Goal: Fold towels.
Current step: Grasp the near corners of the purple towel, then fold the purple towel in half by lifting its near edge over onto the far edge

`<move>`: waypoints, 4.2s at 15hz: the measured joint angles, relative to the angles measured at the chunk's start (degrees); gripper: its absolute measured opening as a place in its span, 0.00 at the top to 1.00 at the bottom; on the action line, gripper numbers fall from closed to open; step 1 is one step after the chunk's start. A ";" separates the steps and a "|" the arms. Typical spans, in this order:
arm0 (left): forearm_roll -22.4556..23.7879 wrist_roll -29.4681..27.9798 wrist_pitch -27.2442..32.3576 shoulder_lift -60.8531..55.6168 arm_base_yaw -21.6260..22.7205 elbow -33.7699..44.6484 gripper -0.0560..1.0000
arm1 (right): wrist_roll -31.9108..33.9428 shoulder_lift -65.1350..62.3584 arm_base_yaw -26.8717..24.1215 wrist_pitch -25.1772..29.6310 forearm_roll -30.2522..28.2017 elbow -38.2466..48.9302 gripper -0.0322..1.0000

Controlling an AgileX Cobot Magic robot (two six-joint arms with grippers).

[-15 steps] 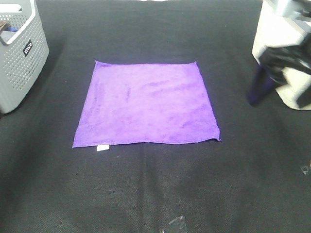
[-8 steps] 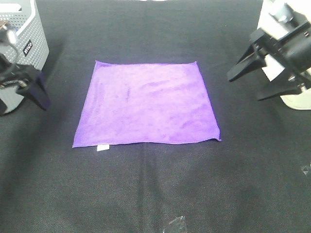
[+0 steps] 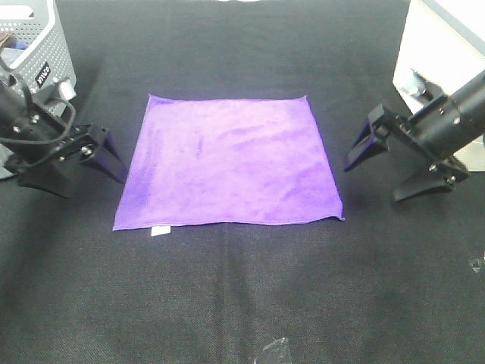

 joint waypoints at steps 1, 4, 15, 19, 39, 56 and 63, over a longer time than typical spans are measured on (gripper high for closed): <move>-2.01 1.38 0.06 0.92 0.00 0.00 0.01 | -0.29 0.80 0.00 0.00 0.11 0.00 0.03; -1.95 2.46 0.92 2.01 0.00 0.00 0.01 | -0.80 1.60 0.00 0.00 0.57 0.00 0.03; 3.61 -1.89 1.95 2.01 0.00 0.00 0.01 | -5.84 6.76 -0.06 -4.98 6.36 -0.86 0.04; 3.72 -2.69 2.29 2.01 -0.74 0.00 0.01 | -5.84 6.99 3.44 -5.84 6.42 -1.09 0.06; -1.60 -4.58 -4.76 5.39 -10.66 -0.23 0.95 | -5.04 9.85 13.35 -8.82 4.64 -1.15 0.96; -2.58 -3.61 -17.42 -15.01 -11.34 18.28 0.95 | 3.72 -4.93 14.44 -4.47 0.11 3.32 0.96; -0.40 -3.55 -20.80 0.34 -11.17 -5.27 0.95 | 6.36 12.95 13.87 -6.42 -6.36 -25.04 0.96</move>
